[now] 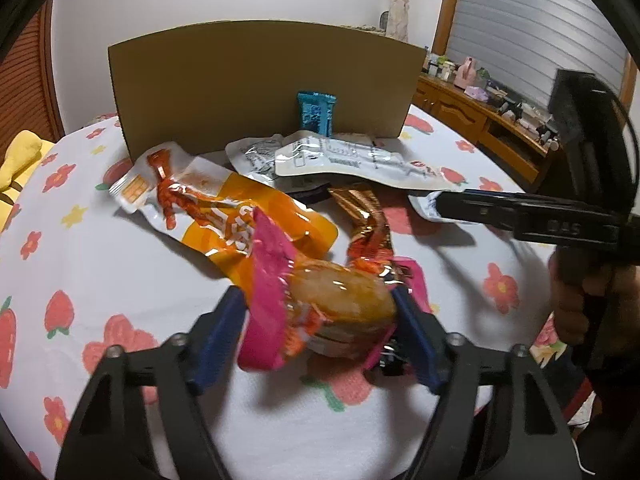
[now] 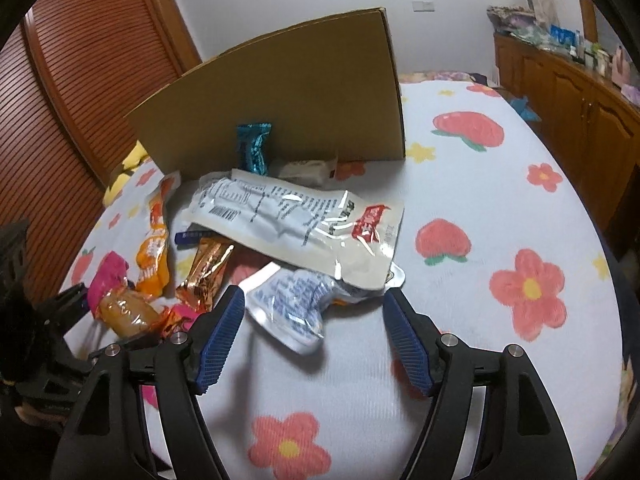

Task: Organize snacks
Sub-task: 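Grasp the pink sausage snack with left tool while right tool grasps the white-blue sachet, then carry both snacks into the box and open both tools to release them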

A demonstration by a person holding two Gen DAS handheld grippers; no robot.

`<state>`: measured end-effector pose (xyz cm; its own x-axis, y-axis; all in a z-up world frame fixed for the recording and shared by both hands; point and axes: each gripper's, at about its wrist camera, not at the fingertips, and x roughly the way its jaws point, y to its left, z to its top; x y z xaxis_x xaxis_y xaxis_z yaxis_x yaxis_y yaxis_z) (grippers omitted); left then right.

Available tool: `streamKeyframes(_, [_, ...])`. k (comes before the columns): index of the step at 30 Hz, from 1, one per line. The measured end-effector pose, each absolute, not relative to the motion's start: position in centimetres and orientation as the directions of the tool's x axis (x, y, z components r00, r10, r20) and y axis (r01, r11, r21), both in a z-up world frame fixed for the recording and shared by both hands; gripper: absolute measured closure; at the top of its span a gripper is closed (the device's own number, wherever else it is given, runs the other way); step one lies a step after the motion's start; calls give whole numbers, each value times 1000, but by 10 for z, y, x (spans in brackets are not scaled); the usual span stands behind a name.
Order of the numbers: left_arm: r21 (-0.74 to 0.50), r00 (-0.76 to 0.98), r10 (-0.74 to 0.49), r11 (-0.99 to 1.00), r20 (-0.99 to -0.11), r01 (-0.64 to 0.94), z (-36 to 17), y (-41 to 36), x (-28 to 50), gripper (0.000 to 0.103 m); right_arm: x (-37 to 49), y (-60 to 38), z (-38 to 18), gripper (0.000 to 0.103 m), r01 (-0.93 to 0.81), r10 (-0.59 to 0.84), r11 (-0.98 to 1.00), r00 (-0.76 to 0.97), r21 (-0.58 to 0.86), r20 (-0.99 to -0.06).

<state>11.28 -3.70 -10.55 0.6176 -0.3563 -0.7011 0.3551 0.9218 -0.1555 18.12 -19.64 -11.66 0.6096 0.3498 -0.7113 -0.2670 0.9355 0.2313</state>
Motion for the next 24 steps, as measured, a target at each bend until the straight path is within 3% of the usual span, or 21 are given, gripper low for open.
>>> streamKeyframes(2, [-160, 615, -365, 918, -699, 363, -104, -39, 112, 40, 183, -193, -117, 28, -262, 335, 941, 617, 215, -712])
streamKeyframes(7, [-161, 617, -366, 918, -697, 363, -103, -42, 110, 42, 184, -183, -118, 29, -257, 270, 957, 638, 131, -721])
streamKeyframes(11, [-164, 617, -367, 918, -697, 361, -103, -42, 109, 46, 181, -181, -120, 36, -266, 238, 961, 646, 78, -725])
streamKeyframes(16, [-166, 625, -369, 918, -688, 359, -100, -41, 107, 50, 180, -188, -120, 66, -260, 231, 963, 645, 75, -728])
streamKeyframes(22, [-167, 637, -369, 920, -677, 356, -96, -37, 105, 53, 174, -197, -117, 79, -270, 259, 957, 637, 104, -726])
streamKeyframes(24, [-170, 638, -372, 919, -675, 357, -95, -36, 105, 53, 172, -202, -116, 79, -268, 269, 956, 634, 120, -725])
